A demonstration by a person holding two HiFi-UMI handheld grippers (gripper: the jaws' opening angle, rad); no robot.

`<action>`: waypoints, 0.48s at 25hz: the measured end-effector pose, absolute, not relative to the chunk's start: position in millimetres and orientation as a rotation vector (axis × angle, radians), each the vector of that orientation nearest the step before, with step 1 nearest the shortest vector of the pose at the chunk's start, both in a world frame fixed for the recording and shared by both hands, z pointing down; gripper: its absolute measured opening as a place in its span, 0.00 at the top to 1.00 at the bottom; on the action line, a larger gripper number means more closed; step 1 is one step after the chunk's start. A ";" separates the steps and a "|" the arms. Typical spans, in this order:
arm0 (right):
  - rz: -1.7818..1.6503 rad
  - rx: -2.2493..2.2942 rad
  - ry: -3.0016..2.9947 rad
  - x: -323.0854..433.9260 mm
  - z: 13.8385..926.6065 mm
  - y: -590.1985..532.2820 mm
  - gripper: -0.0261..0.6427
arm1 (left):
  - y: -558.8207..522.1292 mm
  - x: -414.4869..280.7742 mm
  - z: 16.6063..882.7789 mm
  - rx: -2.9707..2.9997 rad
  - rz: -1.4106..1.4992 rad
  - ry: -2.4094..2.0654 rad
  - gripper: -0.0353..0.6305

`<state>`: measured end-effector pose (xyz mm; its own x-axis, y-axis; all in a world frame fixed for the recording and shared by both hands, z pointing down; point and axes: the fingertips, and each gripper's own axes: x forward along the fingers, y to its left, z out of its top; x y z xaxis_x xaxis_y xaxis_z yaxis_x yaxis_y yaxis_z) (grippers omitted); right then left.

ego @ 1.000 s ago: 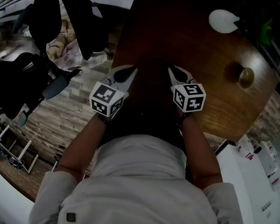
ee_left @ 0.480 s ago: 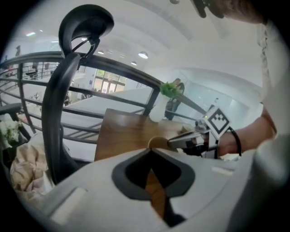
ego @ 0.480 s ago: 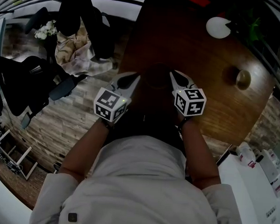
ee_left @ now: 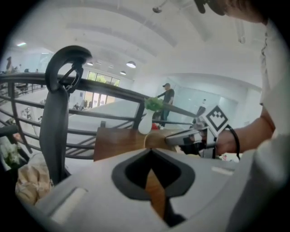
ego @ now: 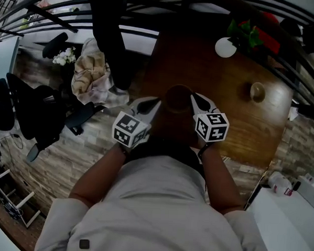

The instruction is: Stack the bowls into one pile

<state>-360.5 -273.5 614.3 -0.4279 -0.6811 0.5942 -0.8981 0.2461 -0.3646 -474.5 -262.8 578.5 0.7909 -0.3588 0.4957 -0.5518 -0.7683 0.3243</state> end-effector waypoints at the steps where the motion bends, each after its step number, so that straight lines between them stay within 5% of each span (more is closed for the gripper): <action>1: 0.956 1.482 -2.217 -359.9 604.3 -272.6 0.93 | -263.0 -474.5 568.7 2.542 0.558 -0.681 0.94; 12: 0.811 1.674 -2.273 -363.0 502.6 -251.6 0.93 | -264.9 -486.5 461.4 2.764 0.441 -0.679 0.94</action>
<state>-363.0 -251.6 502.6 -0.3363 -0.8167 0.4690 -0.9291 0.2062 -0.3071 -486.5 -264.9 461.4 0.8445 -0.4053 0.3502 -0.4846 -0.8566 0.1772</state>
